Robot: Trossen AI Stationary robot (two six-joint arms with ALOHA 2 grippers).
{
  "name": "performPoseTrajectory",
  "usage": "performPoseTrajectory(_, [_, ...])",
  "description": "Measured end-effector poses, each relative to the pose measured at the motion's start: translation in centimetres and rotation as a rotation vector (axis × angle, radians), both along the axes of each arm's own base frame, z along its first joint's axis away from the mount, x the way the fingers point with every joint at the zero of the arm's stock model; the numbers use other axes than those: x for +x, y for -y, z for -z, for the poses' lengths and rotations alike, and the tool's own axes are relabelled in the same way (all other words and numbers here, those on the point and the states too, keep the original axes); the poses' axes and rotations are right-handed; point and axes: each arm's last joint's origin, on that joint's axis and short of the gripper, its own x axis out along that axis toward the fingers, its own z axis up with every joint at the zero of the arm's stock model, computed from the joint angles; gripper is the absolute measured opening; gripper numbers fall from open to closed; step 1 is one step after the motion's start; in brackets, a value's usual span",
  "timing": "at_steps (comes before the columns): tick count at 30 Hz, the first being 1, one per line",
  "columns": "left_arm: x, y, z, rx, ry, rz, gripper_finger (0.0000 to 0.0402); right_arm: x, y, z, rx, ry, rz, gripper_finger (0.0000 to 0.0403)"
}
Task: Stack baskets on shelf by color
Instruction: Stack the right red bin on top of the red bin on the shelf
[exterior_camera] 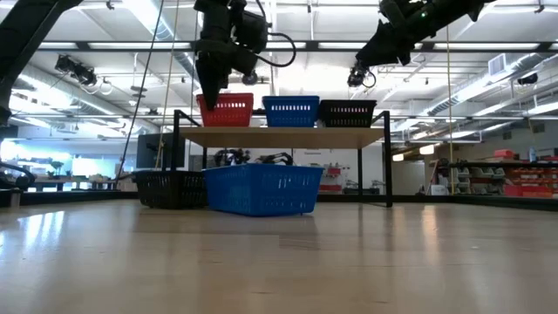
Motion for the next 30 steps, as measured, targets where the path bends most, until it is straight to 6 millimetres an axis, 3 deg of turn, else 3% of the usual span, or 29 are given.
performPoseTrajectory(20, [-0.14, 0.08, -0.26, 0.013, 0.001, 0.089, 0.0032, -0.1, -0.07, 0.31, 0.019, -0.029, -0.001, 0.0201])
performPoseTrajectory(30, [-0.13, 0.08, -0.22, 0.022, -0.006, 0.049, 0.0112, -0.1, -0.07, 0.31, 0.019, -0.029, -0.001, 0.0201])
